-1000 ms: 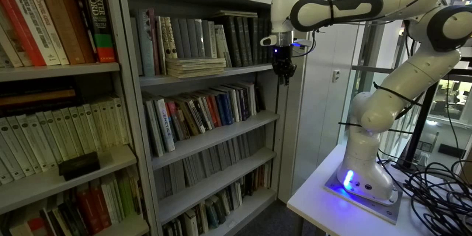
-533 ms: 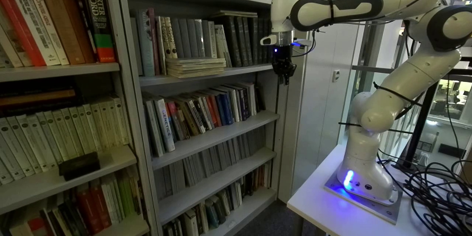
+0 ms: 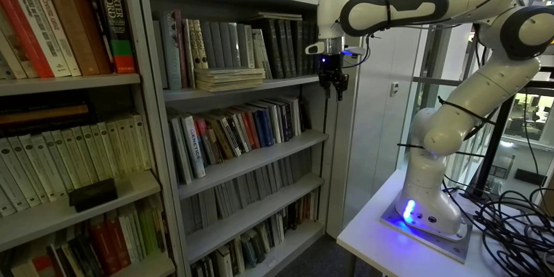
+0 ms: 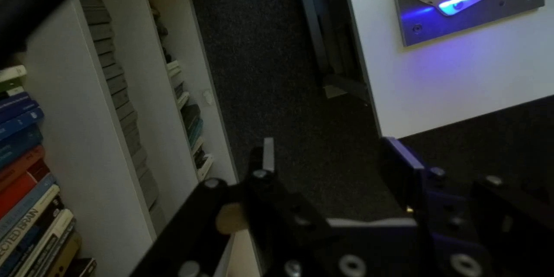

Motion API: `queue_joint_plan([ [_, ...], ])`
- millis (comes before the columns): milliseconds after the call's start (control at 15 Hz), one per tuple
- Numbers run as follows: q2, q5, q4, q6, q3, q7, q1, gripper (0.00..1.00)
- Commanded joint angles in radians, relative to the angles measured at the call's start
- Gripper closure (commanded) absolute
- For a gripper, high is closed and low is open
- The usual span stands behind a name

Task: Pick up one of the paper books and put it on top of the large encyclopedia books

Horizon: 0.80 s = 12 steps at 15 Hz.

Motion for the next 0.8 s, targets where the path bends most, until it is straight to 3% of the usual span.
queue_joint_plan([
  [0,0.03,0.1,0.025,-0.069,-0.044,-0.086,0.003,0.04],
  [267,0.052,0.214,0.036,-0.131,-0.075,-0.186,-0.005,0.0],
  [467,0.033,0.288,0.02,-0.105,-0.093,-0.332,0.005,0.0],
  [600,0.019,0.285,0.016,-0.092,-0.074,-0.408,-0.003,0.0],
  [667,0.034,0.276,0.008,-0.098,-0.052,-0.352,-0.031,0.0],
  [733,0.031,0.276,0.008,-0.098,-0.051,-0.376,-0.03,0.0],
])
